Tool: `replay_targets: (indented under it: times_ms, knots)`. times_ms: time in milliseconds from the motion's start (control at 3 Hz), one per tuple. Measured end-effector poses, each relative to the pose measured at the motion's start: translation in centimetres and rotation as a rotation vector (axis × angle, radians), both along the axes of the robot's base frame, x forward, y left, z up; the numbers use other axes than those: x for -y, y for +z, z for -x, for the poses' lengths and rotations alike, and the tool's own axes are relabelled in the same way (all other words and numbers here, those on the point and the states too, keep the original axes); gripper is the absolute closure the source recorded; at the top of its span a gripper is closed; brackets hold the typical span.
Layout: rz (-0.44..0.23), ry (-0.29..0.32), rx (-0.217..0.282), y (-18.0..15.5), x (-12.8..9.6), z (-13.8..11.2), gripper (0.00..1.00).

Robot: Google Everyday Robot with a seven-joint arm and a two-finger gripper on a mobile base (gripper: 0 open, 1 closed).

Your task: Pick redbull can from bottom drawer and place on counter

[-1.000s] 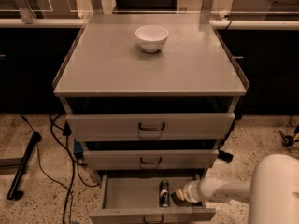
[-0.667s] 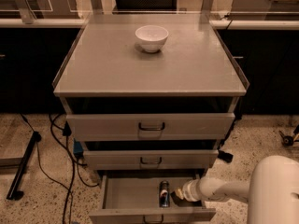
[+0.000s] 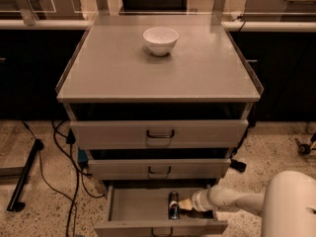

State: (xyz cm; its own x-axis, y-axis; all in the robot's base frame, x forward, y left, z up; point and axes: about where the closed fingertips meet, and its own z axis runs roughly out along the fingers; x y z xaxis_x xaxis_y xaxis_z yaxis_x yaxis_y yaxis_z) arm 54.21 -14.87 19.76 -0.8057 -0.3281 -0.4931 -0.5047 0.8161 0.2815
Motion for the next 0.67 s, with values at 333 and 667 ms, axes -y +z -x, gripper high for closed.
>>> replay_targets:
  times_ms: [333,667]
  knots:
    - [-0.025,-0.014,-0.014,-1.1,-0.2,-0.5,0.44]
    - [-0.049,-0.027,-0.038,-2.4,-0.4,-0.8,0.31]
